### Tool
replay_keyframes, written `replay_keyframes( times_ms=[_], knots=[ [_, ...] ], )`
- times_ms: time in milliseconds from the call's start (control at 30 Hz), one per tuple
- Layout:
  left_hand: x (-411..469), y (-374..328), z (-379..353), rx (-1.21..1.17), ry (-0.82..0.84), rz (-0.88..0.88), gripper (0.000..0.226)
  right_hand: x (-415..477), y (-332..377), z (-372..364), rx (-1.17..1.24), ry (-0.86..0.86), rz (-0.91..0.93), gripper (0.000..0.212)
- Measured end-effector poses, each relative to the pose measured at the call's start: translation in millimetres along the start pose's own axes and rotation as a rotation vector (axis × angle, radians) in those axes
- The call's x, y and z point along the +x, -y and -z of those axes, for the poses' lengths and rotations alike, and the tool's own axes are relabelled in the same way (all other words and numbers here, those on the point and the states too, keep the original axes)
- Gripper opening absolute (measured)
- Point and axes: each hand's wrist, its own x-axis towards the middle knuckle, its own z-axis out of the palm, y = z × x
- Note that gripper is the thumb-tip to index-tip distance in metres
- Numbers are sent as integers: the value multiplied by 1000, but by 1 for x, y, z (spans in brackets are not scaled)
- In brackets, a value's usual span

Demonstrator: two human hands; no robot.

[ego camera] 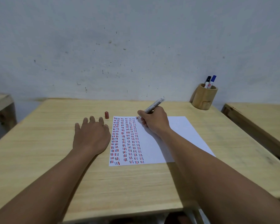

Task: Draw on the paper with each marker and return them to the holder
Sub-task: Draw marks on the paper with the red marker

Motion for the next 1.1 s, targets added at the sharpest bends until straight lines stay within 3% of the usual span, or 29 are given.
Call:
replay_keyframes(
  times_ms=[367, 467, 533, 633, 733, 933, 1100],
  knots=[
    [-1, -2, 2, -50, 5, 20, 58, -1, 5, 4, -60, 11, -20, 29],
    [-1, -3, 5, -67, -37, 33, 45, -3, 6, 4, -41, 3, -28, 26],
    [-1, -7, 10, -152, -111, 63, 35, -3, 8, 5, 11, -17, -47, 24],
    [10, -11, 17, -295, -202, 114, 48, 2, 9, 6, 120, -48, -92, 24],
    [26, -10, 20, -325, -183, 43, 52, 6, 14, 10, 179, -56, -112, 27],
    [40, -6, 16, -313, -218, -46, 28, 6, 29, 22, 404, -8, -182, 19],
    [36, -32, 40, -594, -278, 31, 19, -1, 48, 30, 614, 36, -282, 17]
  ],
)
